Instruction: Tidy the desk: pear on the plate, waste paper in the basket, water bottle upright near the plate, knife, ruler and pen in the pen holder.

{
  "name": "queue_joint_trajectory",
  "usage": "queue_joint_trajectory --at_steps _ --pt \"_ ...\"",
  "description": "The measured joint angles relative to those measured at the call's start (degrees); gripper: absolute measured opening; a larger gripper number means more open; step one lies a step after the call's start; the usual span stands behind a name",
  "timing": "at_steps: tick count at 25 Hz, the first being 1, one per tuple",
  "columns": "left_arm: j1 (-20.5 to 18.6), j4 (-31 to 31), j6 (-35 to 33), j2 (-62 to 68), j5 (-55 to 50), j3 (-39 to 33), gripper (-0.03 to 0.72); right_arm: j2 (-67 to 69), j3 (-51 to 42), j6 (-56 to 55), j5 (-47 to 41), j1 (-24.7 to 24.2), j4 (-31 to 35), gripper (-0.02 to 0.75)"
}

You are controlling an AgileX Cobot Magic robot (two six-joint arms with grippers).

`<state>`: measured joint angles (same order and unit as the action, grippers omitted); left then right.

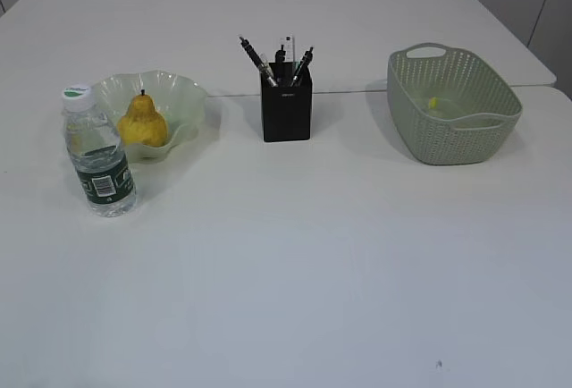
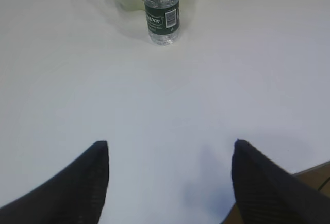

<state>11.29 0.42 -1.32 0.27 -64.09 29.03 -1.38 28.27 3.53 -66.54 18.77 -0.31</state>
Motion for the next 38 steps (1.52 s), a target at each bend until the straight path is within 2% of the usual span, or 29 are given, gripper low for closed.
queue_joint_trajectory --at_steps 3,6,8,12,15,23,38 --pt "0.00 0.00 0.00 0.00 0.09 0.00 0.526 0.00 0.00 0.00 0.10 -0.76 0.00 0.460" --pt "-1.06 0.00 0.00 0.00 0.22 0.00 0.526 0.00 0.00 0.00 0.09 -3.94 0.00 0.460" --pt "-3.57 0.00 0.00 0.00 0.22 0.00 0.526 0.00 0.00 0.00 0.09 -6.11 0.00 0.460" --pt "-10.97 0.06 0.00 0.00 0.22 0.00 0.524 0.00 0.00 0.00 0.09 -9.90 0.00 0.460" --pt "-13.39 0.06 0.00 0.00 0.22 0.00 0.518 0.00 0.00 0.00 0.09 -11.48 0.00 0.460" --pt "-13.72 0.06 0.00 0.00 0.22 0.00 0.510 0.00 0.00 0.00 0.22 -15.04 0.00 0.460" --pt "-13.72 0.06 0.00 0.00 0.22 0.00 0.508 0.00 0.00 0.00 0.22 -15.46 0.00 0.460"
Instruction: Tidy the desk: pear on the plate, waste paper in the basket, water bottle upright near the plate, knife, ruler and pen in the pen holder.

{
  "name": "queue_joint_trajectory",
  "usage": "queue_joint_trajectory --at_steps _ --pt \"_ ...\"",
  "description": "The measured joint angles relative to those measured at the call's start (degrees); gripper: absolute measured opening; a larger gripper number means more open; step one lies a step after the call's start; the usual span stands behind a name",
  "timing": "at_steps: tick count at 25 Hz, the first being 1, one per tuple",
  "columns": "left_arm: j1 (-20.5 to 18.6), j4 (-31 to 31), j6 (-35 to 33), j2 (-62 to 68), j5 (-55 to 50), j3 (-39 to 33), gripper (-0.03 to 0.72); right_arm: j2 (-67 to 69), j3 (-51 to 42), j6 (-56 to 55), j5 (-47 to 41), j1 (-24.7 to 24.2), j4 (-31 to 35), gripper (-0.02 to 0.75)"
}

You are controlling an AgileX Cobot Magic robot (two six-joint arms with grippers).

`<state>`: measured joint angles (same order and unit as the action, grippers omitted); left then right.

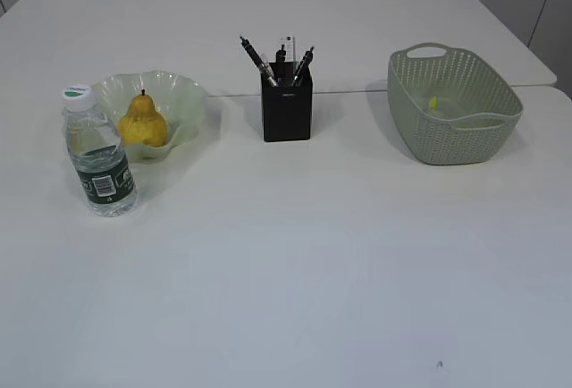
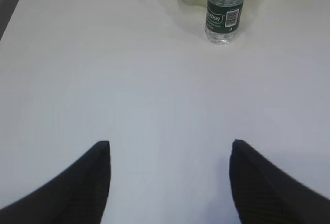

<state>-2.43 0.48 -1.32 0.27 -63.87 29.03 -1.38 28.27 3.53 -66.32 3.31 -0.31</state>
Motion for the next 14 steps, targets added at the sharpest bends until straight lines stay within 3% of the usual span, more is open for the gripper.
queue_joint_trajectory --at_steps 14 --pt "0.00 0.00 0.00 0.00 0.00 0.00 0.508 0.00 0.00 0.00 0.00 0.00 0.00 0.460"
